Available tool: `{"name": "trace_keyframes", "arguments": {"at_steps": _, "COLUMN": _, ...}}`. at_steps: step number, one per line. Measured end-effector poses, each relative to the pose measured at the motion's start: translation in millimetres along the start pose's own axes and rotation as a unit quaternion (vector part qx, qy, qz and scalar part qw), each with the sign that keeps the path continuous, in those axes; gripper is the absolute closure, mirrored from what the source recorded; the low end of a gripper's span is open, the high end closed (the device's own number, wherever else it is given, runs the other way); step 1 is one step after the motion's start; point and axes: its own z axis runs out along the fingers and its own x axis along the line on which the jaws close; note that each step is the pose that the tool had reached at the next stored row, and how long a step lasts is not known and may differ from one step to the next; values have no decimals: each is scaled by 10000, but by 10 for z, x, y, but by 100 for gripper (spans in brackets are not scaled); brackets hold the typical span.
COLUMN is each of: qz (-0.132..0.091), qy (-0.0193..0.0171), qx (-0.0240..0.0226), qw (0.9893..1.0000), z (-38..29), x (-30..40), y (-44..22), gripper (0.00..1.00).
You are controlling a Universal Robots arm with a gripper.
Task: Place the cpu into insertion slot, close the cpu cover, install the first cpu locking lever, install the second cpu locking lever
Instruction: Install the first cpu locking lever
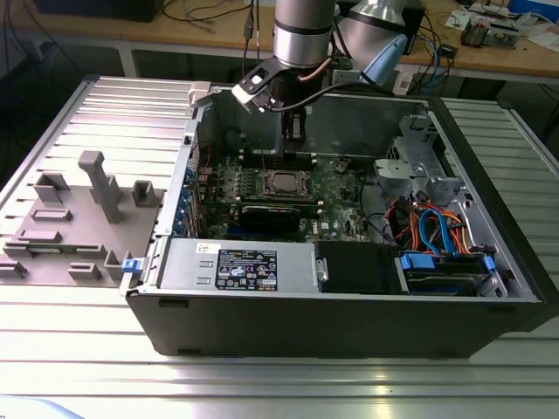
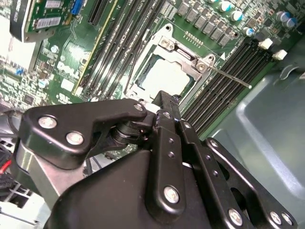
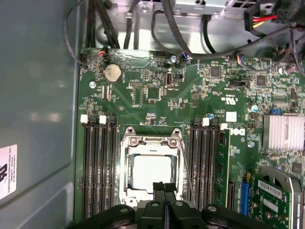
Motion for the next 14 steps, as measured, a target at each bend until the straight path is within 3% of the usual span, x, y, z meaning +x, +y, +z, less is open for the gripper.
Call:
{"name": "trace_keyframes", "arguments": {"at_steps": 3, "qz": -322, "qy": 0, "qx": -18, "qw": 9995, "z": 0, "x": 0, "y": 0, "gripper": 89}}
{"name": "trace_keyframes", "arguments": {"at_steps": 5, "qz": -547, "qy": 0, "qx": -30, "qw": 9985, "z": 0, "x": 0, "y": 0, "gripper": 89}}
{"name": "trace_keyframes", "arguments": {"at_steps": 10, "qz": -1191, "qy": 1, "qx": -66, "qw": 9929, "z": 0, "x": 0, "y": 0, "gripper": 89}}
{"name": "trace_keyframes", "arguments": {"at_steps": 14, "qz": -1598, "qy": 2, "qx": -89, "qw": 9871, "z": 0, "x": 0, "y": 0, "gripper": 89}}
